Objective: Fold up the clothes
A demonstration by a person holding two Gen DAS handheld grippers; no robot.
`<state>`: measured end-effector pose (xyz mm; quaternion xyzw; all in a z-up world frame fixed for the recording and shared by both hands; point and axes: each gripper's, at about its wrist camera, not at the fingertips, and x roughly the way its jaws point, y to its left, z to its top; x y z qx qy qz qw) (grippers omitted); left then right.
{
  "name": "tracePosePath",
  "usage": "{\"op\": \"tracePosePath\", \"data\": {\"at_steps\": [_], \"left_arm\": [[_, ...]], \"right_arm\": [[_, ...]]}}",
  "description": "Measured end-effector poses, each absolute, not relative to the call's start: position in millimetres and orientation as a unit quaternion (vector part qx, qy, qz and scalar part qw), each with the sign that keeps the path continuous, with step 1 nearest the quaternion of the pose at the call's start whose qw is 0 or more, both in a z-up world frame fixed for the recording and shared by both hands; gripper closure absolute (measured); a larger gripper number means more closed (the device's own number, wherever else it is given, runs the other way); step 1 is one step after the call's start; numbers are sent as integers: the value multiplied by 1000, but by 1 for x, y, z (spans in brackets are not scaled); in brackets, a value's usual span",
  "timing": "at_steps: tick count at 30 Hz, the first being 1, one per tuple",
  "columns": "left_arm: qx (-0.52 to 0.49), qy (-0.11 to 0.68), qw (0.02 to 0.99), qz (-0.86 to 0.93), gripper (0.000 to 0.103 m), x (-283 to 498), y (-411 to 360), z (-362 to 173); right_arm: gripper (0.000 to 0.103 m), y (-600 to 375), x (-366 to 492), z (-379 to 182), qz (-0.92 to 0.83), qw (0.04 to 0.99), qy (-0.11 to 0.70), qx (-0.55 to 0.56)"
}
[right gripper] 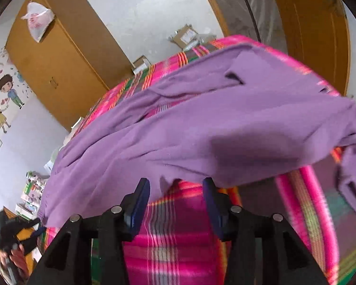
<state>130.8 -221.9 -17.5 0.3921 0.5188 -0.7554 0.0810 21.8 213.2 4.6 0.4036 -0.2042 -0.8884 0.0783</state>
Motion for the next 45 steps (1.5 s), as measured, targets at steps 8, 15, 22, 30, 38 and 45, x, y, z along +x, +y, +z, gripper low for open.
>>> {"op": "tracePosePath", "data": {"at_steps": [8,15,22,30,38,45], "left_arm": [[379,532,80,-753,73,126,-226,-20],[363,557,83,-743,73,119,-232,-23],[338,586,101,-729,78,120,-238,-27],[355,553,92,-748,90,113,-238,-27],[353,556,85,-748,92,115,-244,-29],[347,556,86,-750,93,119,-246,-26]], "right_arm": [[59,211,8,2,-886,63,-238,393],[95,216,4,-2,-883,43,-257,391],[96,212,28,13,-889,48,-264,372],[97,210,62,29,-891,43,-267,364],[97,220,73,2,-869,22,-292,399],[97,220,72,11,-876,26,-295,381]]}}
